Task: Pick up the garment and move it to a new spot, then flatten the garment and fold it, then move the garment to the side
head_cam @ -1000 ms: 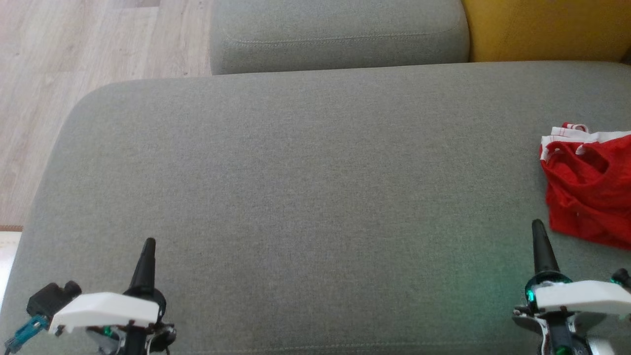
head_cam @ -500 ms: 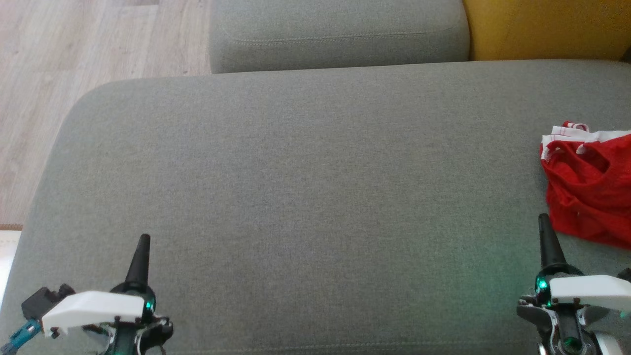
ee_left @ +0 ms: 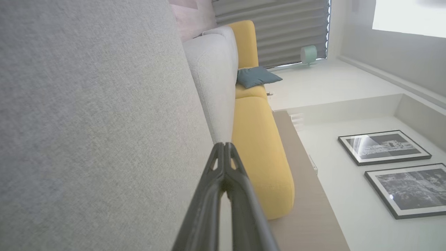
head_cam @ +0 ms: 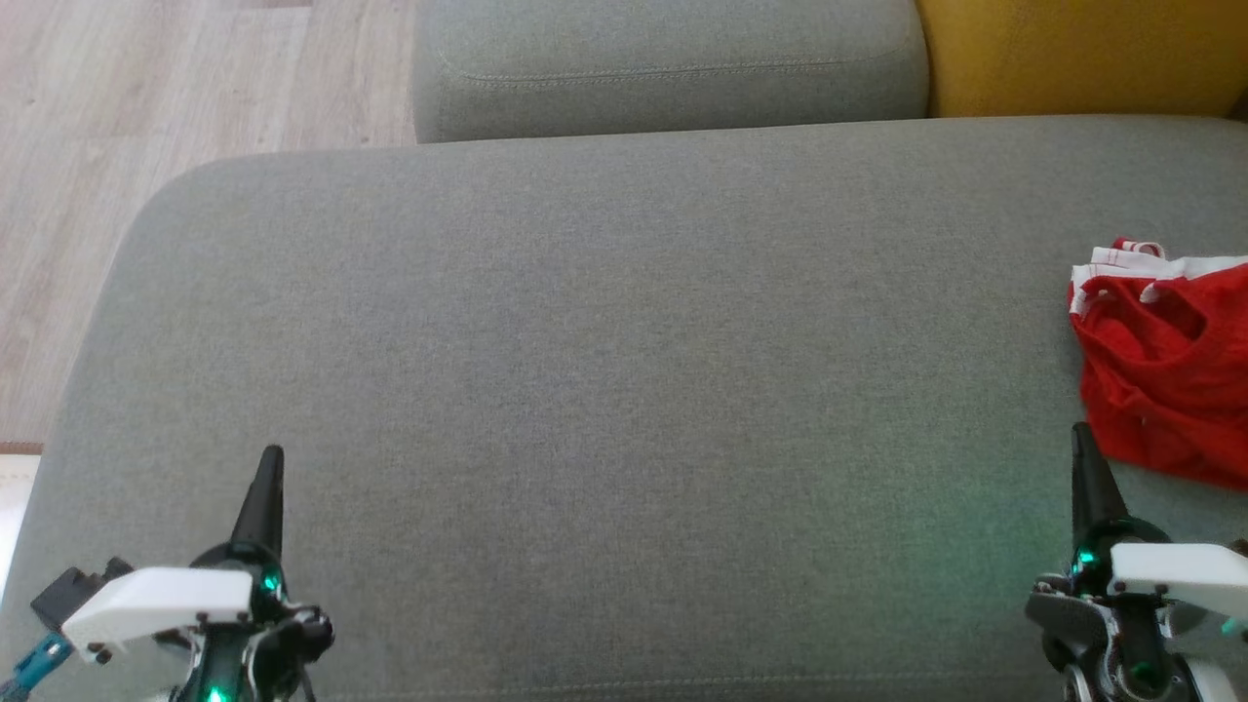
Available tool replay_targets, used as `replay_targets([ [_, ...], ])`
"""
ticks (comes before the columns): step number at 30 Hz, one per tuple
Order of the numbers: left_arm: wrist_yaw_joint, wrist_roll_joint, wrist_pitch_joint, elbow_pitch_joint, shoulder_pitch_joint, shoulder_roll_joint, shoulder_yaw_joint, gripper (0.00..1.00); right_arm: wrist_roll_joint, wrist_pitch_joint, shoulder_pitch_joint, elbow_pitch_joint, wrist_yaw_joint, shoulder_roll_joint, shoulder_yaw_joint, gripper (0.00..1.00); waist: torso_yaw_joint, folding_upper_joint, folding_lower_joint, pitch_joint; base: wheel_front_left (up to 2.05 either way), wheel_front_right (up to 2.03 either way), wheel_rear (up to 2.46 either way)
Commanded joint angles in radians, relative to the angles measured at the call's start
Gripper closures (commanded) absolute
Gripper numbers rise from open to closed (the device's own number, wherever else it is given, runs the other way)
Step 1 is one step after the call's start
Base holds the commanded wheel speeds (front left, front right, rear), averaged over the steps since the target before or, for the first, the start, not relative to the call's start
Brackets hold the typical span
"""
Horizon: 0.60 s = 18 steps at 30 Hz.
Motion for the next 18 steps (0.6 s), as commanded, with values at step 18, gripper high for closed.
replay_targets([
  [18,-0.031,-0.19,0.044,-0.015,-0.092,-0.005,0.068,1.0,0.192,0.027,-0.091,-0.003,-0.001,-0.019,-0.003,1.0,-0.002,0.0,0.0,0.003,0.0,0.0,0.0],
])
